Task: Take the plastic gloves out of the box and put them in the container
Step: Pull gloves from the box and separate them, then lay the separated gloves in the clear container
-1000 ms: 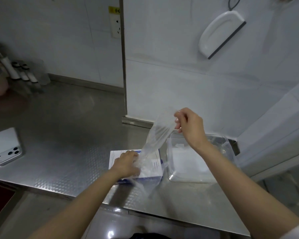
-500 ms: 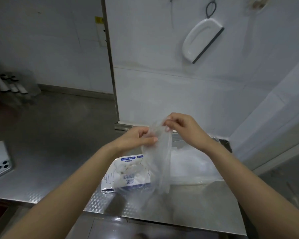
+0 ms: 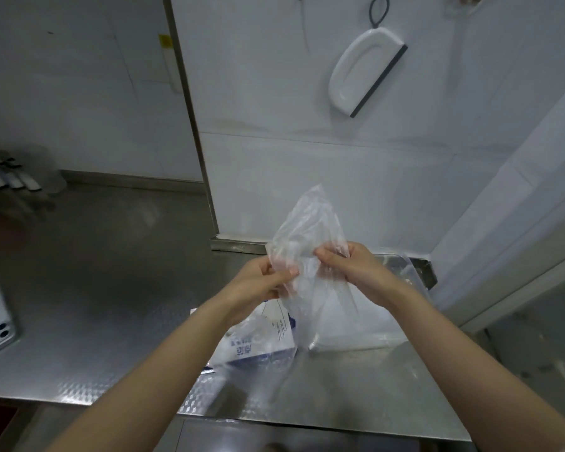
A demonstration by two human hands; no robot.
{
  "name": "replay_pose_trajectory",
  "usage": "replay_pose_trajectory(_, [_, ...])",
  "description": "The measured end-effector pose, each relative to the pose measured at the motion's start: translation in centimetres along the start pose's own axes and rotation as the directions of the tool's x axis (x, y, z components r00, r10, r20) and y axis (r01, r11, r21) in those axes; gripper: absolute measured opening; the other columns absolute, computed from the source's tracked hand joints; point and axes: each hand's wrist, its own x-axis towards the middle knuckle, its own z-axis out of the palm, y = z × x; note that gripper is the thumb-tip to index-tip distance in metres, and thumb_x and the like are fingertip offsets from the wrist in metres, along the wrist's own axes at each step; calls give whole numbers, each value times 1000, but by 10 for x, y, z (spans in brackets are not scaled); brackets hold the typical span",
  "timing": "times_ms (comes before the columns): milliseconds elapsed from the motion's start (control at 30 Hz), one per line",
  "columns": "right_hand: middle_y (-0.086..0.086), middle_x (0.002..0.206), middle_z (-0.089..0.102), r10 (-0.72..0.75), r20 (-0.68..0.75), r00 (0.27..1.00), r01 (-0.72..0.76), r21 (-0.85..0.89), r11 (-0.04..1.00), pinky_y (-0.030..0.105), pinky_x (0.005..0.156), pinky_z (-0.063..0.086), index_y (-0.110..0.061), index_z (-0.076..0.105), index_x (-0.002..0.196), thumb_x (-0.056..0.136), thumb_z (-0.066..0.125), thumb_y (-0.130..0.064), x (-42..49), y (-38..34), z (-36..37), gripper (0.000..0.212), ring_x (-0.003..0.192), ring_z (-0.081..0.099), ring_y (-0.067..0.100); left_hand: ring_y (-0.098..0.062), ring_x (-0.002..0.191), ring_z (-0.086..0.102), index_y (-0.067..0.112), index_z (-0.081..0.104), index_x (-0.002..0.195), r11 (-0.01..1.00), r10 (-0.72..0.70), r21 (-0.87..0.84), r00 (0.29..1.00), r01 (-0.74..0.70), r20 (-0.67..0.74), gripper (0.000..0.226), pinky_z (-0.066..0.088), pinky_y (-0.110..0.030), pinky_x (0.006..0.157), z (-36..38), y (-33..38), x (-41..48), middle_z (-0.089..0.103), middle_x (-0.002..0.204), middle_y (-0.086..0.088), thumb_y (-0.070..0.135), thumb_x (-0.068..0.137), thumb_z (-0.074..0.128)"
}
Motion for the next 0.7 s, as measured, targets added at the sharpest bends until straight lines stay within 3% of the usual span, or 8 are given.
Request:
replay_pose_trajectory(133, [5,74,63,33,-127,991,-29,36,999,26,71,56,-6,66,90,91,61,-19,4,8,-9,14,69,63,13,-9,53,46,10,57,81,999,-25,42,996,29,-80,12,47,-19,56,3,-9,4,57,61,5,15,91,60])
replay_pose_trajectory(233, [6,66,59,5,-256,967,-1,16,1000,22,60,50,-5,64,86,91,60,-14,7,9,-16,11,60,57,13,-9,48,49,9,55,79,985,-61,150,986,84,-157,15,48,-20,56,-3,-14,5,58,65,0,16,91,60])
replay_pose_trajectory(333, [0,59,57,-44,-242,969,15,-122,992,17,52,45,-8,62,80,90,61,-11,8,9,-26,11,51,53,7,-12,74,61,11,55,98,974,-67,195,965,119,-255,21,53,-26,73,-7,-15,11,62,94,-3,29,89,63])
replay_pose_trajectory(400, [-6,57,58,-32,-98,995,12,-195,981,16,51,45,-10,64,78,89,63,-11,7,7,-32,10,48,52,3,-12,101,58,17,48,121,959,-24,268,968,94,-252,51,48,-32,93,-7,-10,18,57,117,4,45,83,65])
replay_pose_trajectory(467, [-11,61,63,12,52,999,2,-265,964,16,53,46,-14,66,79,87,65,-11,6,4,-37,9,53,54,1,-13,119,49,21,34,139,953,-16,296,988,62,-156,83,39,-37,106,-2,-3,26,48,132,8,58,73,68])
replay_pose_trajectory(533, [-14,63,64,61,158,986,-8,-315,949,15,55,47,-17,67,81,86,67,-11,6,4,-43,8,57,55,-1,-12,122,51,20,33,142,977,-13,211,1000,16,-15,92,40,-37,106,6,2,33,50,136,5,55,69,75])
replay_pose_trajectory(633, [-11,71,62,143,269,952,-40,-356,934,16,58,46,-18,67,86,85,69,-12,7,4,-58,6,63,57,-1,-16,108,63,13,49,131,993,-26,114,983,4,184,61,51,-33,91,21,1,40,63,122,-3,34,79,74])
replay_pose_trajectory(700, [-7,78,63,212,279,936,-85,-407,910,17,62,48,-17,67,92,84,71,-15,8,9,-73,9,68,58,1,-18,93,66,9,61,113,989,-35,149,984,8,174,27,52,-29,81,35,-7,42,68,102,-6,21,89,64])
